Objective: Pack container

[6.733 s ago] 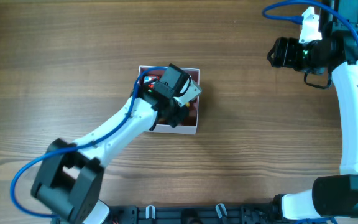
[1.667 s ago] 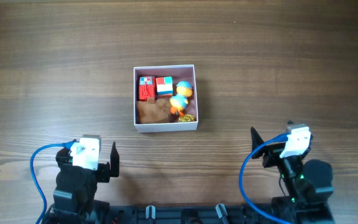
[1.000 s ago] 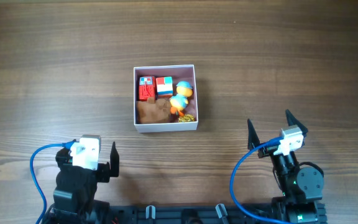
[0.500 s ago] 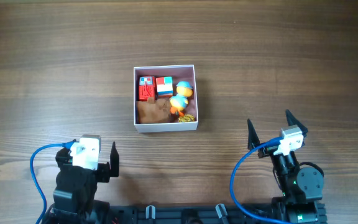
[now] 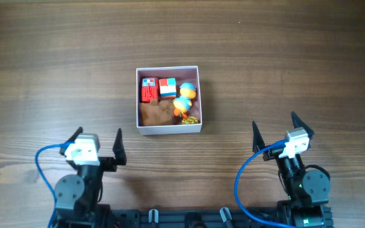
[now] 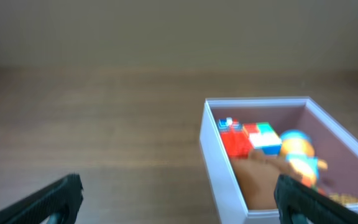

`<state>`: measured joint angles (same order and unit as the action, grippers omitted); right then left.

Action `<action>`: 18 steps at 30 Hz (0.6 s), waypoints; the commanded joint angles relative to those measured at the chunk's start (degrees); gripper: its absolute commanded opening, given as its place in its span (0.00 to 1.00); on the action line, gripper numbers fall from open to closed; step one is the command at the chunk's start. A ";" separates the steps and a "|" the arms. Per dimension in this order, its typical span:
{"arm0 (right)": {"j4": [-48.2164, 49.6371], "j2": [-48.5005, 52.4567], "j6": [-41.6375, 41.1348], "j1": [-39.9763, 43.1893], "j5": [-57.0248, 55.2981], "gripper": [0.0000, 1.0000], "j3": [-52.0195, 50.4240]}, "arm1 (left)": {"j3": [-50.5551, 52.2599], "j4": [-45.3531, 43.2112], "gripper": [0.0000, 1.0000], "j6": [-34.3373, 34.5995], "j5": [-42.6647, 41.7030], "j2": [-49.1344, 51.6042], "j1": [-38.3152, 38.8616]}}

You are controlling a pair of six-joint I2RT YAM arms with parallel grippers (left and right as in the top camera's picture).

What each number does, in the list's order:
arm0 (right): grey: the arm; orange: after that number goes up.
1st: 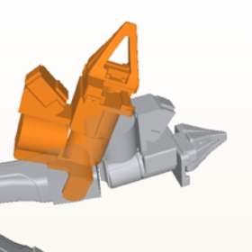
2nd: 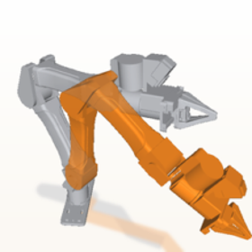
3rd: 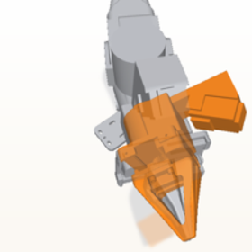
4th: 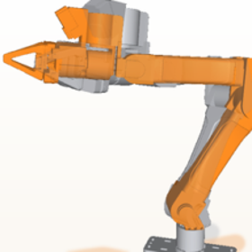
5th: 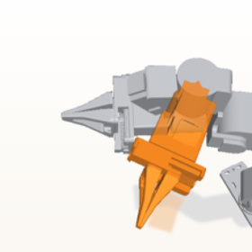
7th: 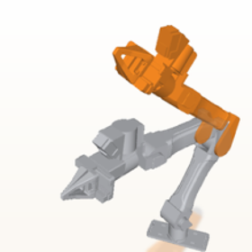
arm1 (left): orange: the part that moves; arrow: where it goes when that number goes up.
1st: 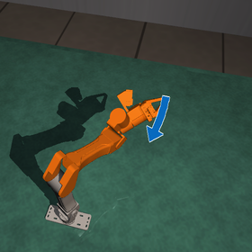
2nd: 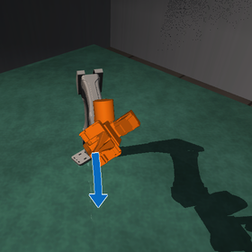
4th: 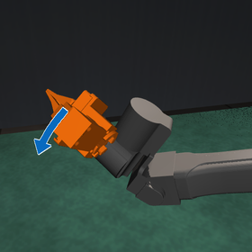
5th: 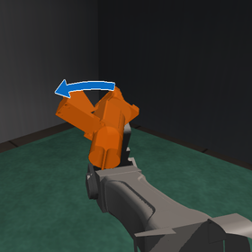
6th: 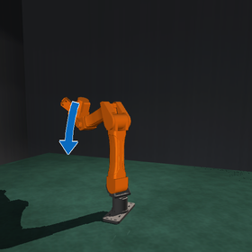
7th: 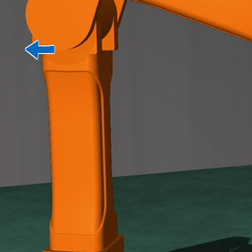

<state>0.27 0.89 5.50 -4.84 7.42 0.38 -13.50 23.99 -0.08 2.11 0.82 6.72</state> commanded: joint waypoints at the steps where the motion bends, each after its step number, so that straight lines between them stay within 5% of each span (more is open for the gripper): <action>1: 0.20 -0.61 0.50 -0.24 -1.01 1.00 -0.09 | 7.80 -13.29 1.00 1.25 -3.19 -0.66 -0.31; 4: 0.17 -0.61 0.50 -0.24 -1.01 1.00 -0.09 | 13.18 -27.30 1.00 1.22 -3.19 -0.66 -0.31; 10: 0.17 -0.61 0.52 -0.24 -1.01 1.00 -0.09 | 13.18 -19.47 1.00 5.25 -4.02 -0.66 -0.26; 18: 0.17 -0.61 0.55 -0.24 -1.01 1.00 -0.09 | 13.18 -19.65 1.00 5.27 -4.20 -0.66 -0.20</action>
